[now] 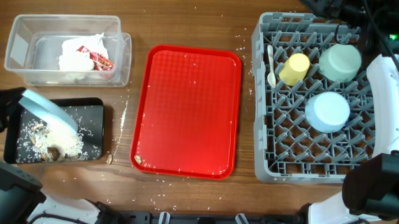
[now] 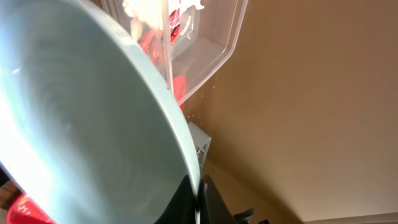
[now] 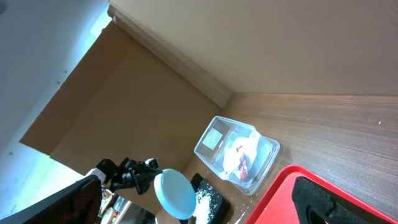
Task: Sort waste into correct bins and load items into the dishwasher rack
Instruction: 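Shake the tilted plate over the black tray to clear it, then set the empty plate back on the red tray and release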
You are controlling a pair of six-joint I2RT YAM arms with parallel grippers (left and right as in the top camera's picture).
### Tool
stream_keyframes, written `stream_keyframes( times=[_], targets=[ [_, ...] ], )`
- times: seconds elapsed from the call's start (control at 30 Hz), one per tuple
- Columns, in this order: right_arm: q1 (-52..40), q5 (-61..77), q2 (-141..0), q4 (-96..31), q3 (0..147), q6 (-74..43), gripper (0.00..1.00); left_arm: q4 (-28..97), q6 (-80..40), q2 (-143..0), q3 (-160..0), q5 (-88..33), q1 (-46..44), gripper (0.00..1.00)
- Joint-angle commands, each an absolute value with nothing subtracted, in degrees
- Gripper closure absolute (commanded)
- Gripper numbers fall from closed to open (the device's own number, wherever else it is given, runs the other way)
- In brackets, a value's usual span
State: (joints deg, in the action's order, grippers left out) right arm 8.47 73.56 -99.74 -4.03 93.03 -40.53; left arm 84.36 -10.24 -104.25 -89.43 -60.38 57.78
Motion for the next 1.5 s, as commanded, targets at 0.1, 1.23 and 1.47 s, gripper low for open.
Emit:
stream_keyframes(
  times=[0.1,1.23,1.47],
  targets=[
    [8.6,73.25,-99.13,-3.9,93.3,-40.69,0.0,85.97,-3.42,-103.24,-87.59,-65.95,59.96,0.96],
    [8.6,73.28,-99.13,-3.9,93.3,-40.66,0.0,71.35,-34.17,-96.38,-87.2,-19.79,-10.07,0.96],
    [8.6,73.28,-99.13,-3.9,93.3,-40.71,0.0,62.41,-42.72,-101.56,-87.2,-7.84,-26.46,0.96]
  ],
)
